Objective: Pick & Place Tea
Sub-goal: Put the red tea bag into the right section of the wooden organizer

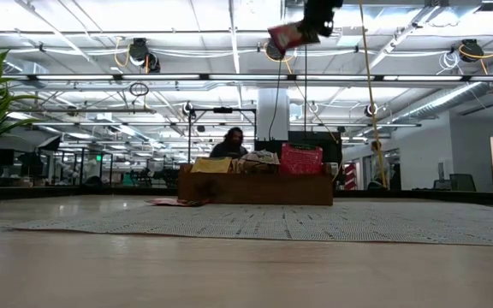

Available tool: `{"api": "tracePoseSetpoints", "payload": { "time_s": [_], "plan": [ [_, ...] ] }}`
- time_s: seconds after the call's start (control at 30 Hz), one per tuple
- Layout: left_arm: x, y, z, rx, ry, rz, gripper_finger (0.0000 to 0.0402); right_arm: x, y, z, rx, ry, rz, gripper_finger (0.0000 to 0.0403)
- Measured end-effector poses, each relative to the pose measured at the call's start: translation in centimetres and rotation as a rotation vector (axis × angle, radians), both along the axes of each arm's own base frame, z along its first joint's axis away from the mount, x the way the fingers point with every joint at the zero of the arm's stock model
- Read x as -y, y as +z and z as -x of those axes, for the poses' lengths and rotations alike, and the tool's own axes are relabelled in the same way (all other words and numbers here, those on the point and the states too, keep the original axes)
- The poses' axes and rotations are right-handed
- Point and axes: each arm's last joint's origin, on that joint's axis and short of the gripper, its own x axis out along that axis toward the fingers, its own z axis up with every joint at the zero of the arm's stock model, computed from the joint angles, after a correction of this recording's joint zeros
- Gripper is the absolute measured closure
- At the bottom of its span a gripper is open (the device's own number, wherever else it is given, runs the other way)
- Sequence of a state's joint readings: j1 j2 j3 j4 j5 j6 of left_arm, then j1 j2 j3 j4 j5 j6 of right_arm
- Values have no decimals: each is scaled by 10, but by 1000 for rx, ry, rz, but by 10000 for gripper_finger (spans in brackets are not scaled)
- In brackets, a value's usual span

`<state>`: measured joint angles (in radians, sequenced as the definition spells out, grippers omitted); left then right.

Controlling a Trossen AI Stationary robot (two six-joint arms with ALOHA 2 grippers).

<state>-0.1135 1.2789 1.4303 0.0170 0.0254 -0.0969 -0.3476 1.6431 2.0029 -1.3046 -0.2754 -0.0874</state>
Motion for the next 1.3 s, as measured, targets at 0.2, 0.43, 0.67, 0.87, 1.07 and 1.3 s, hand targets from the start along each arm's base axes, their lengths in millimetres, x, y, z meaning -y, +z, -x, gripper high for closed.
{"api": "tracePoseSetpoints", "payload": {
  "time_s": [0.2,0.43,0.67,0.87,1.07,1.3],
  "plan": [
    [0,0,0,-2,-2,14,172,2,-34,-20,-221,36,60,403],
    [0,-2,-2,-20,-7,38,172,-1,-66,-48,-331,103,79,403],
    [0,-5,-3,-54,-9,53,172,-4,-96,-63,-437,159,57,403],
    [0,-6,-3,-57,-10,57,172,-5,-128,-61,-522,177,25,403],
    [0,-6,-3,-58,-10,56,172,-3,-164,-58,-569,193,27,403],
    [0,-6,-3,-58,-11,56,172,10,-178,-55,-572,148,67,403]
  ]
}}
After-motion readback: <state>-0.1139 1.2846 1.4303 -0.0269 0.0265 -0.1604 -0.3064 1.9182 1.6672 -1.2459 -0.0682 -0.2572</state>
